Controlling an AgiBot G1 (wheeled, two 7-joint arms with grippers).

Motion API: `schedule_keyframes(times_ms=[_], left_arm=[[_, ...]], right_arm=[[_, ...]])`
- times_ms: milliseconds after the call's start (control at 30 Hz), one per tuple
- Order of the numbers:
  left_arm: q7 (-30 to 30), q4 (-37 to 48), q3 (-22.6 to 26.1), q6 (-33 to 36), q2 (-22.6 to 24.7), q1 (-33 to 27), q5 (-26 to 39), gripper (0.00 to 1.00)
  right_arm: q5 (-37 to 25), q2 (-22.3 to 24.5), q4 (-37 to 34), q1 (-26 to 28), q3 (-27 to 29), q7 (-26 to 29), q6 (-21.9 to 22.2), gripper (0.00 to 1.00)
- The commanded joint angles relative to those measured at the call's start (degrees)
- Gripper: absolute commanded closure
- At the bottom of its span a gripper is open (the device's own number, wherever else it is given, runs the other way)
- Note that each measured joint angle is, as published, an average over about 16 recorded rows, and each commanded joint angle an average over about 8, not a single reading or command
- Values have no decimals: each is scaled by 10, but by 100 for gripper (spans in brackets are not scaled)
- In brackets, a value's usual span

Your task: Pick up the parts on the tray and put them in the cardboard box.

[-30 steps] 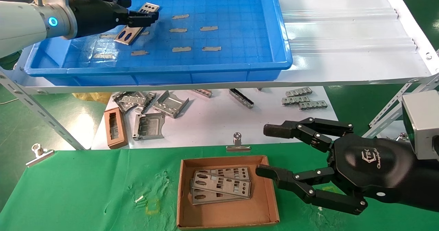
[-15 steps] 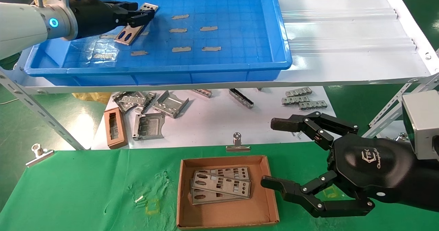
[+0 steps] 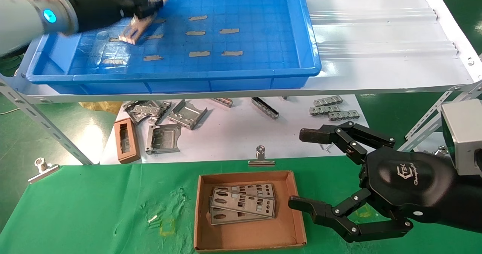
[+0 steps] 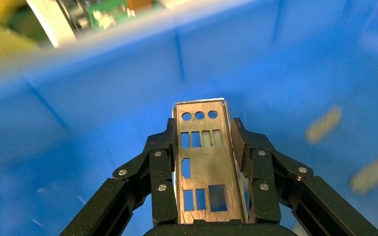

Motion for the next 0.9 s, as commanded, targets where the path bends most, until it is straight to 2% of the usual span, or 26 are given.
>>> schedule_keyframes(times_ms=[33, 267, 700, 900], left_arm=[[1, -5, -4, 2, -4, -5, -6, 100], [17, -25, -16, 95, -26, -19, -25, 100], [84, -61, -30, 413, -82, -12, -61, 100], [107, -134, -16, 478, -104, 27, -92, 100]], right_arm=[[0, 0, 0, 0, 0, 0, 0, 0], [0, 0, 0, 0, 0, 0, 0, 0], [0, 0, 0, 0, 0, 0, 0, 0], [0, 0, 0, 0, 0, 0, 0, 0]])
